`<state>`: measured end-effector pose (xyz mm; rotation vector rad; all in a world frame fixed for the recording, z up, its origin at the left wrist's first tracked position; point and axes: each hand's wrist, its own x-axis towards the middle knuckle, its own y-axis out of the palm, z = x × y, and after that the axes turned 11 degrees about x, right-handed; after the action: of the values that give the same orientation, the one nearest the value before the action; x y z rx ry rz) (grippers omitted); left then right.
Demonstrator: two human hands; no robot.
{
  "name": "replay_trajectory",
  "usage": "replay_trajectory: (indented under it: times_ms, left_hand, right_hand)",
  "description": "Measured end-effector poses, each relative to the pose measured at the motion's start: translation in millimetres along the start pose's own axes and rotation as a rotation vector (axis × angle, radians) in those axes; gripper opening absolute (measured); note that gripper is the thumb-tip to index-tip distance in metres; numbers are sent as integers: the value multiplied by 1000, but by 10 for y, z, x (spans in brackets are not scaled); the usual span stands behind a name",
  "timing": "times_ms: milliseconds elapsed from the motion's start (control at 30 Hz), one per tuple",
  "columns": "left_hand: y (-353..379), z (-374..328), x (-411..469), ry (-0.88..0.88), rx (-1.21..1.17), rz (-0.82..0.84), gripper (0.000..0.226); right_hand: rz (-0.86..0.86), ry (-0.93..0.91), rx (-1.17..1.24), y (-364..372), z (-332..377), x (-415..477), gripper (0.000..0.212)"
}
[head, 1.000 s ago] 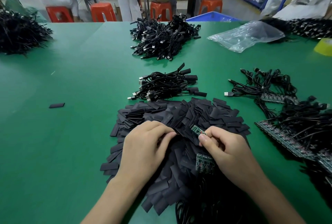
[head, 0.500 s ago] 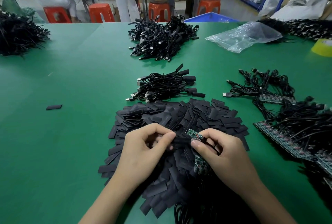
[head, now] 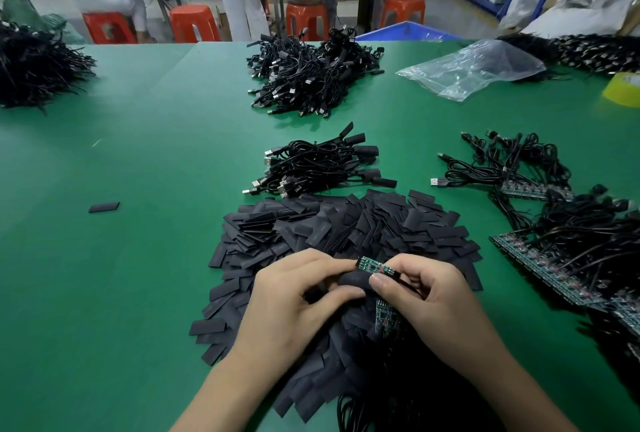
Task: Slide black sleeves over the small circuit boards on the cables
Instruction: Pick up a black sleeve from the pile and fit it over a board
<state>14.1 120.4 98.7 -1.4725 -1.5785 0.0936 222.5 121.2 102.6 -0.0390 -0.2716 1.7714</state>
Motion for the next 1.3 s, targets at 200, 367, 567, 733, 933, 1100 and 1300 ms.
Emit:
replay_trajectory:
  times_ms: [200, 367, 567, 733, 933, 1100, 1300]
  left_hand:
    - [-47, 57, 24, -113, -52, -26, 19]
    - [-53, 85, 34, -140, -109, -17, 18]
    - [-38, 100, 27, -118, -122, -24, 17]
    - [-33, 90, 37, -119, -125, -31, 16]
    - [-37, 90, 25, -99, -115, -28, 14]
    - [-40, 105, 20, -39, -66, -28, 16]
    - [-80, 155, 40, 74, 13, 44, 20]
  right_hand:
    - [-22, 23, 42, -77, 24, 26, 43]
    - [35, -2, -13, -68, -3, 23, 43]
    - [14, -16, 1, -72, 2, 38, 44]
    - [1, 2, 18, -67, 20, 31, 45]
    - [32, -7, -18, -73, 23, 21, 41]
    - [51, 14, -41, -80, 40, 17, 38]
    - [57, 39, -55, -103, 41, 20, 38]
